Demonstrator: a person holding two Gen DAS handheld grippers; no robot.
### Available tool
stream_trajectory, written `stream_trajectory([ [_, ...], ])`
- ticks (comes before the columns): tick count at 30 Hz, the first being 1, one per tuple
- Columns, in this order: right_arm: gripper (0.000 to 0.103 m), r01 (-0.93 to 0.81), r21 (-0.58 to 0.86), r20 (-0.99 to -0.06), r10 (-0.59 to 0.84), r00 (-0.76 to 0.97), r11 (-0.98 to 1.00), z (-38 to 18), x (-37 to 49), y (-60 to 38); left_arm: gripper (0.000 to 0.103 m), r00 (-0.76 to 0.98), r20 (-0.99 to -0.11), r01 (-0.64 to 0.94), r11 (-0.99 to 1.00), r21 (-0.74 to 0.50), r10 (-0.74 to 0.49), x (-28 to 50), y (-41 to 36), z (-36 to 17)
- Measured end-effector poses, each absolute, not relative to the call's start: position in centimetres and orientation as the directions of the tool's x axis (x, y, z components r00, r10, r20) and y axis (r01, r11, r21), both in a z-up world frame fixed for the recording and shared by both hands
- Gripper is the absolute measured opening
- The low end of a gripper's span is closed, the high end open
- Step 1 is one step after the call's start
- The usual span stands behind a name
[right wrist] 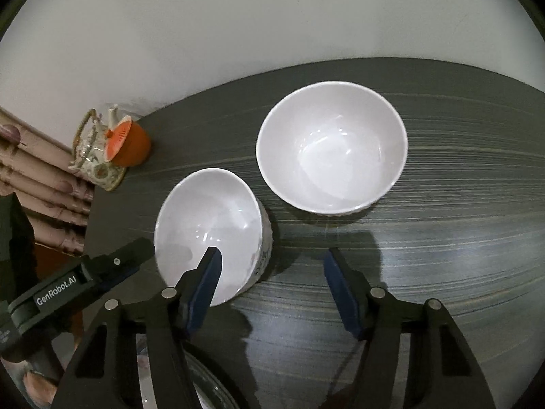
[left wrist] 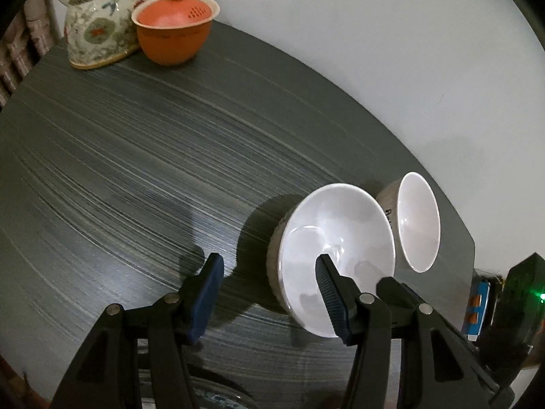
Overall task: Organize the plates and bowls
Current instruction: 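Reach the left gripper to the white blue-print bowl and grip its rim, then carry the white bowl with the left gripper over the pink bowl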
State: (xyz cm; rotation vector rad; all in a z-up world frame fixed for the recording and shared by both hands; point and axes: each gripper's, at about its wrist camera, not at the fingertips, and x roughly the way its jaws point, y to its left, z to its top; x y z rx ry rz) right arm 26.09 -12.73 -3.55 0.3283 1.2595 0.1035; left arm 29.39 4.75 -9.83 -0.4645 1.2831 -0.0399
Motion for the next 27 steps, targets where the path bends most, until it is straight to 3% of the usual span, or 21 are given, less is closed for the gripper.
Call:
stream_trajectory([
  [6, 0.046, 0.105, 0.302, -0.925, 0.265, 0.272, 0.947, -5.0, 27.3, -12.2, 0.028, 0.279, -0.915, -0.238, 0.902, -0.36, -0.292, 30.1, 4.6, -10.8],
  [9, 0.04, 0.1, 0.306, -0.926, 0.272, 0.261, 0.947, -5.3, 27.5, -12.0, 0.021, 0.273, -0.909, -0.231, 0.896, -0.38, -0.315, 30.0, 4.5, -11.1],
  [11, 0.03, 0.089, 0.312, -0.926, 0.281, 0.253, 0.946, -5.4, 27.4, -12.0, 0.017, 0.272, -0.908, -0.223, 0.897, -0.383, -0.32, 30.0, 4.3, -11.2],
  [13, 0.02, 0.081, 0.315, -0.926, 0.287, 0.245, 0.946, -5.8, 27.6, -11.6, 0.017, 0.277, -0.909, -0.22, 0.9, -0.377, -0.313, 30.0, 4.2, -11.2],
  [16, 0.014, 0.072, 0.32, -0.923, 0.294, 0.248, 0.945, -5.8, 27.4, -11.4, 0.016, 0.281, -0.908, -0.217, 0.901, -0.376, -0.312, 29.4, 3.9, -10.7],
  [27, 0.015, 0.053, 0.318, -0.914, 0.291, 0.283, 0.947, -2.6, 25.3, -11.6, 0.016, 0.34, -0.89, -0.152, 0.917, -0.369, -0.302, 26.1, 2.4, -5.8],
])
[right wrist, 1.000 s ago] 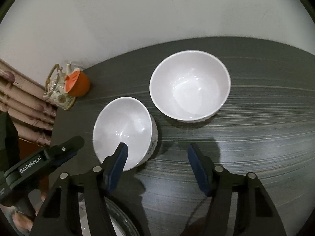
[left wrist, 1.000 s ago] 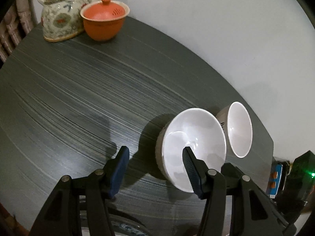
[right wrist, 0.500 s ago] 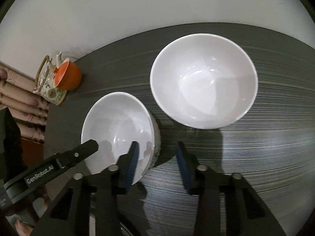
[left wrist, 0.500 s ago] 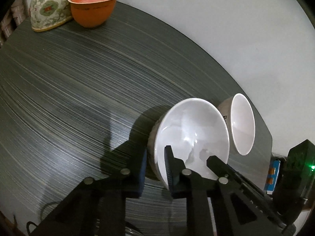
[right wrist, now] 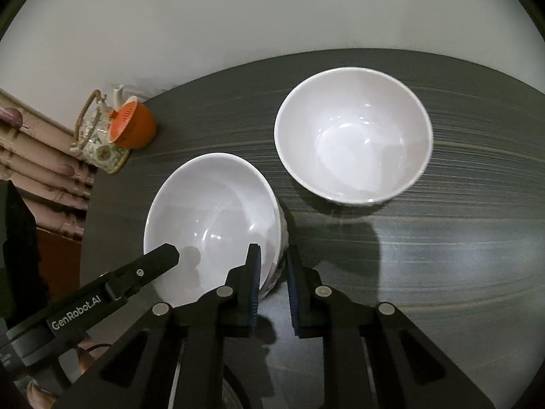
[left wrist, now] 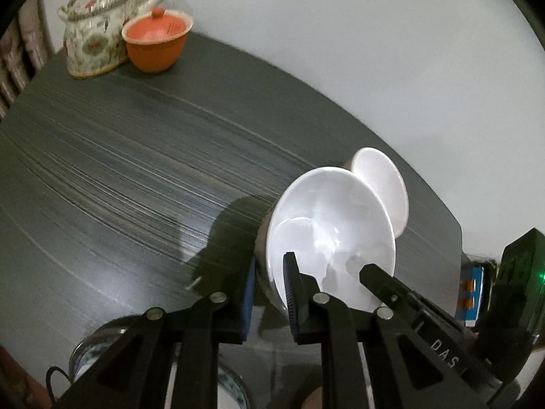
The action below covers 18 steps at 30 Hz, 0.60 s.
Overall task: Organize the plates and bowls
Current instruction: 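Carry the white bowl with the left gripper over the pink bowl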
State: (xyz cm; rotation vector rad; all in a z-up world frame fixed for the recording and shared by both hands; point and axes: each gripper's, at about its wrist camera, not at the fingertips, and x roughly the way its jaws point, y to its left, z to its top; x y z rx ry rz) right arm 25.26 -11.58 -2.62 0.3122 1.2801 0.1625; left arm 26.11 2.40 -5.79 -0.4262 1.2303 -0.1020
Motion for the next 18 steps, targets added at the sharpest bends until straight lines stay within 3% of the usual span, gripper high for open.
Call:
stream_trajectory([
  [18, 0.015, 0.034, 0.337, -0.858, 0.292, 0.423, 0.941, 6.6, 13.5, -16.3, 0.016, 0.404, -0.847, 0.007, 0.927, -0.375, -0.346, 13.4, -4.1, 2.6],
])
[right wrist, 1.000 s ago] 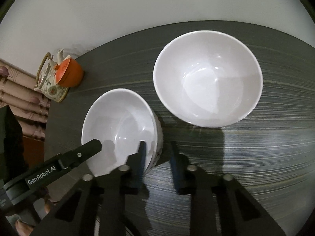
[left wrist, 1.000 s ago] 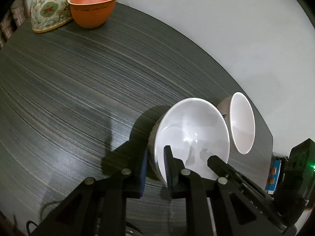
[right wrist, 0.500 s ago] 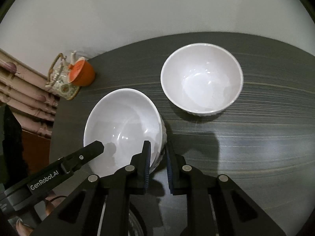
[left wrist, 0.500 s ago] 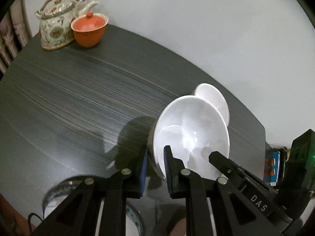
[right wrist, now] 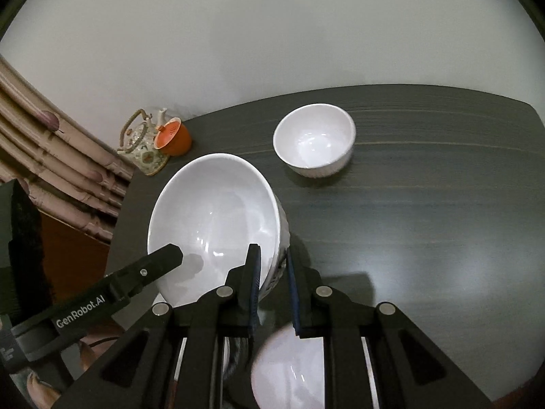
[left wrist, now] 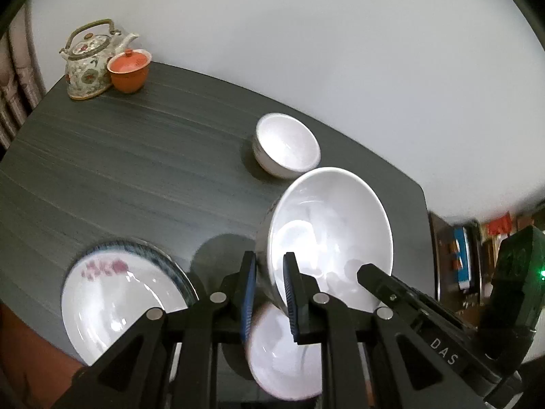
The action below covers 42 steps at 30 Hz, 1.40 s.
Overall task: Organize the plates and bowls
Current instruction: 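Carry the white bowl with the left gripper over the pink bowl, then lower the white bowl into the pink bowl with the left gripper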
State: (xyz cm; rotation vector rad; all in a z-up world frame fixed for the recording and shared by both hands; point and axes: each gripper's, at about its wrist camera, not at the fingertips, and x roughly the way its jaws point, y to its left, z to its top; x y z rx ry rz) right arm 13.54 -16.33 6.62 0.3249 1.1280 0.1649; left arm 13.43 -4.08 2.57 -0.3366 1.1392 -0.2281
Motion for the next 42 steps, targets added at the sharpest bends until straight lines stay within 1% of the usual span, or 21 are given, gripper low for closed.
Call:
stream_trajectory([
  [7, 0.015, 0.074, 0.32, -0.862, 0.258, 0.437, 0.944, 7.2, 7.7, -18.9, 0.016, 0.345, -0.871, 0.046, 0.933, -0.356, -0.349, 9.0, -7.3, 1.1],
  [15, 0.016, 0.115, 0.308, -0.88, 0.237, 0.411, 0.944, 4.9, 4.0, -20.7, 0.016, 0.266, -0.91, 0.044, 0.947, -0.318, -0.318, 7.2, -8.9, -2.6],
  [21, 0.015, 0.14, 0.304, -0.901, 0.236, 0.365, 0.942, 2.1, 3.2, -21.1, 0.016, 0.224, -0.932, 0.04, 0.959, -0.282, -0.283, 6.8, -9.5, -4.8],
  [27, 0.015, 0.148, 0.293, -0.917, 0.234, 0.322, 0.945, 0.0, 3.2, -21.1, 0.016, 0.225, -0.94, 0.047, 0.967, -0.251, -0.255, 7.1, -9.5, -5.0],
  [42, 0.016, 0.121, 0.227, -0.941, 0.185, 0.284, 0.966, -1.5, 3.4, -19.7, 0.016, 0.205, -0.952, 0.047, 0.974, -0.223, -0.228, 7.6, -9.7, -6.2],
])
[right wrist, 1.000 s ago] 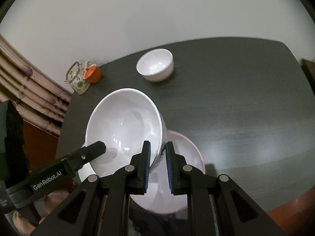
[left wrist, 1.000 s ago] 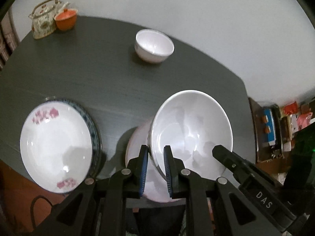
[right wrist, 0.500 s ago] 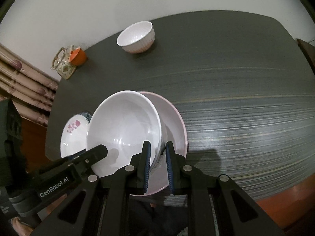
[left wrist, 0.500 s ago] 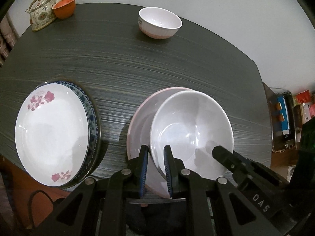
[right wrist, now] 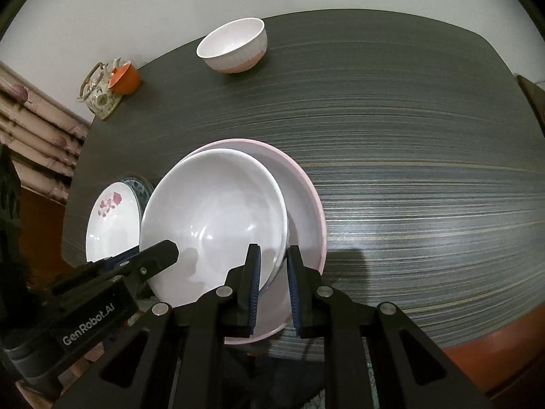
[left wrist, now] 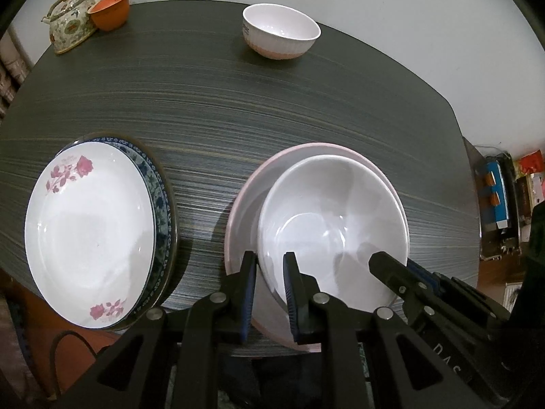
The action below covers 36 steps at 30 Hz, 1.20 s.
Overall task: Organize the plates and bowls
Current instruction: 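Lower the white bowl into the pink bowl with the left gripper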
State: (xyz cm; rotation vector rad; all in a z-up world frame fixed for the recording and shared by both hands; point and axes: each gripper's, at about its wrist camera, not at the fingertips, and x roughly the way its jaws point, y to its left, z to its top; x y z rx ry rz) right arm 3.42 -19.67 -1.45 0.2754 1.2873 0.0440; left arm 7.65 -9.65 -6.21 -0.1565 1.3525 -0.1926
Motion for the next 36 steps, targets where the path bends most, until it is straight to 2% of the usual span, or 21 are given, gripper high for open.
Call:
stream_trajectory([
  [15, 0.018, 0.111, 0.192, -0.947, 0.155, 0.282, 0.975, -2.1, 3.4, -19.3, 0.016, 0.196, -0.959, 0.045, 0.979, -0.201, -0.206, 7.8, -10.1, -6.4],
  [27, 0.023, 0.096, 0.176, -0.95, 0.143, 0.277, 0.98, -2.3, 3.2, -18.6, 0.016, 0.189, -0.959, 0.036, 0.977, -0.211, -0.214, 8.2, -9.6, -6.3],
  [36, 0.031, 0.095, 0.186, -0.948, 0.153, 0.281, 0.978, -2.1, 3.1, -18.6, 0.017, 0.19, -0.956, 0.032, 0.974, -0.223, -0.225, 8.2, -9.1, -6.1],
])
